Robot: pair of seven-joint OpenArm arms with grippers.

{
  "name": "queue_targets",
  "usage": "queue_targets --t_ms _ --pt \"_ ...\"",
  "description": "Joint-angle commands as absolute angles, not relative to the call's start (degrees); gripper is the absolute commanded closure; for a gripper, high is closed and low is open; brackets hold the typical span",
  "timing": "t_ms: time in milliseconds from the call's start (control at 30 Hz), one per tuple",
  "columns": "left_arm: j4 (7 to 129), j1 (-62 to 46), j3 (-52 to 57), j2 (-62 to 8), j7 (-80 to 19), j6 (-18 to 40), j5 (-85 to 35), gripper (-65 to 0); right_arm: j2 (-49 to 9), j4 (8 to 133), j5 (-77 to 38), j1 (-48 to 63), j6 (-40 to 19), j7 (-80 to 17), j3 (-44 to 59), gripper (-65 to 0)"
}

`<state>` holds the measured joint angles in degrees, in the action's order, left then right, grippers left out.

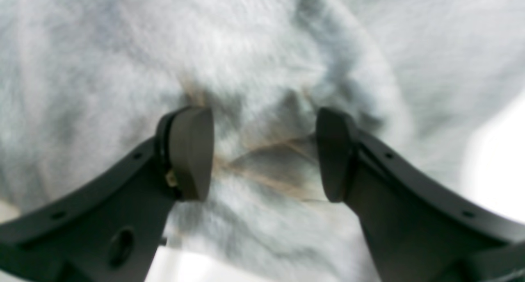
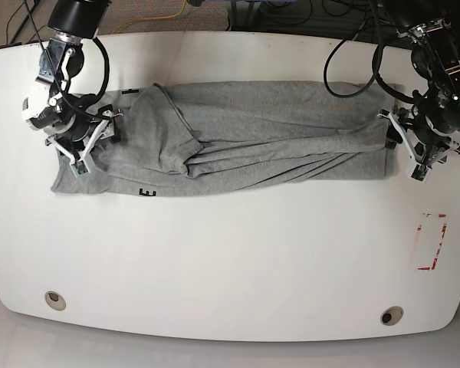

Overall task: Layout the t-shirt on the table in an organized manner, then fold the t-shirt properly
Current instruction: 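Open the right gripper and move it onto the shirt's shoulder area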

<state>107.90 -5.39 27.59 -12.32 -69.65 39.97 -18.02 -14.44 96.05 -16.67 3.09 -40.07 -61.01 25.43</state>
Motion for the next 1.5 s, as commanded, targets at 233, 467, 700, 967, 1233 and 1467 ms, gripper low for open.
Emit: queue_targets --t_ms 233,467,700,967,1233,1467 --pt "104.1 -2.9 28.0 -13.3 -69.1 40.0 -18.1 -33.2 -8.0 110.0 -17.5 0.2 -40.0 -67.2 28.2 -57.9" --pt "102.5 -2.8 28.0 -13.2 -69.1 40.0 -18.1 -33.2 -3.1 111.8 -16.9 -0.1 -40.0 -68.1 25.7 -65.0" --pt "102.5 -2.8 28.0 -13.4 -69.1 40.0 -18.1 -33.2 -4.2 111.7 -12.2 0.0 -40.0 -68.0 20.7 -65.0" --pt "102.5 -2.8 28.0 -13.3 -69.1 40.0 -18.1 -33.2 -5.5 111.9 -7.5 3.0 -40.0 -65.4 24.9 -59.9" --pt "102.5 -2.8 27.7 -13.2 -68.5 40.0 -18.1 -33.2 -6.2 111.8 -7.5 6.3 -40.0 -61.1 20.5 -59.6" --pt "101.8 -3.7 27.6 -13.2 -65.0 40.0 -18.1 -33.2 -4.3 111.6 -7.3 4.8 -40.0 -61.1 15.3 -59.3"
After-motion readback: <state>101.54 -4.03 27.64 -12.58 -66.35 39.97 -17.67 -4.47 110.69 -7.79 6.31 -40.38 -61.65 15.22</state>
